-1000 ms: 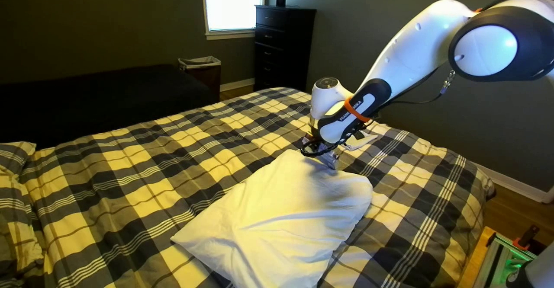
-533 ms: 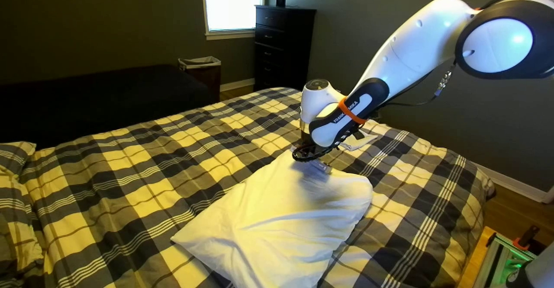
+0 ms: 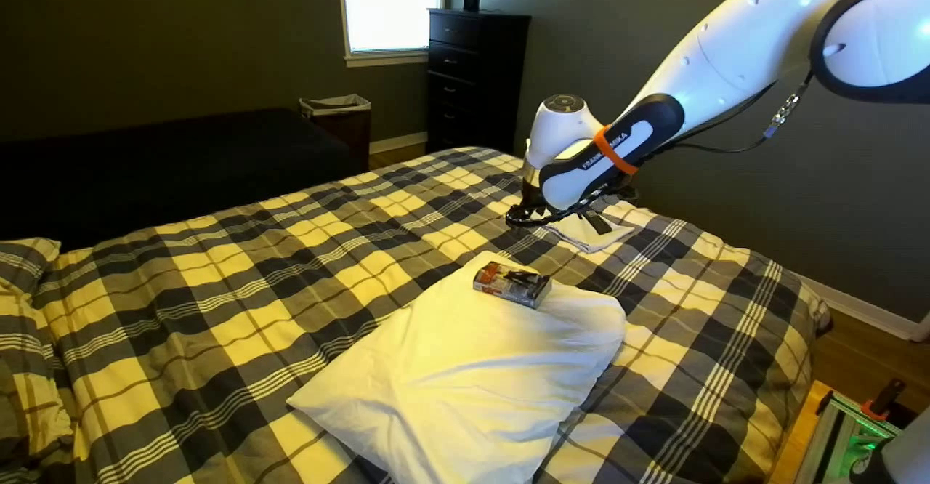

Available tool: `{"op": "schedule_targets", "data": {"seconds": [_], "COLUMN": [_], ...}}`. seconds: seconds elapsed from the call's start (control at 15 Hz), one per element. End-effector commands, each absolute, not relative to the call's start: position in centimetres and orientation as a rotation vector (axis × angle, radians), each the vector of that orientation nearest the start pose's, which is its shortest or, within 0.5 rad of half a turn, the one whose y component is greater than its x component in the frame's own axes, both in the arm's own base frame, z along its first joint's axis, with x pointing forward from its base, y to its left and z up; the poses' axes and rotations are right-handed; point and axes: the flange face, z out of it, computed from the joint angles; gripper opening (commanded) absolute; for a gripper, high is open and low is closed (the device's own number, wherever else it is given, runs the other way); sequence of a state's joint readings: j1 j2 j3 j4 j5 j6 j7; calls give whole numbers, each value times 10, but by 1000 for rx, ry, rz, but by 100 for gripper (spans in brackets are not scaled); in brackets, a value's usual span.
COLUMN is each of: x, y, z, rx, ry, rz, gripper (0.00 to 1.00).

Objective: Move the pillow to the left then put the book into the pillow

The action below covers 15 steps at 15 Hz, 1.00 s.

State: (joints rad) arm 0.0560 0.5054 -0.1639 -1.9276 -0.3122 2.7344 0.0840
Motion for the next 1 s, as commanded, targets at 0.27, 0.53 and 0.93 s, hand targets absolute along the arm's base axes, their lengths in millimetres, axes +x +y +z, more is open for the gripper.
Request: {"op": "schedule_targets", "data": {"seconds": [0.27,0.53,0.93], "x": [619,614,602], "y": [-76,-69,-81], "z": [302,312,318], "rx": [-3172,-3027,-2966], "ry": [-242,-309,-235], "rz": [-626,-590,-475], "gripper": [100,100,100]}}
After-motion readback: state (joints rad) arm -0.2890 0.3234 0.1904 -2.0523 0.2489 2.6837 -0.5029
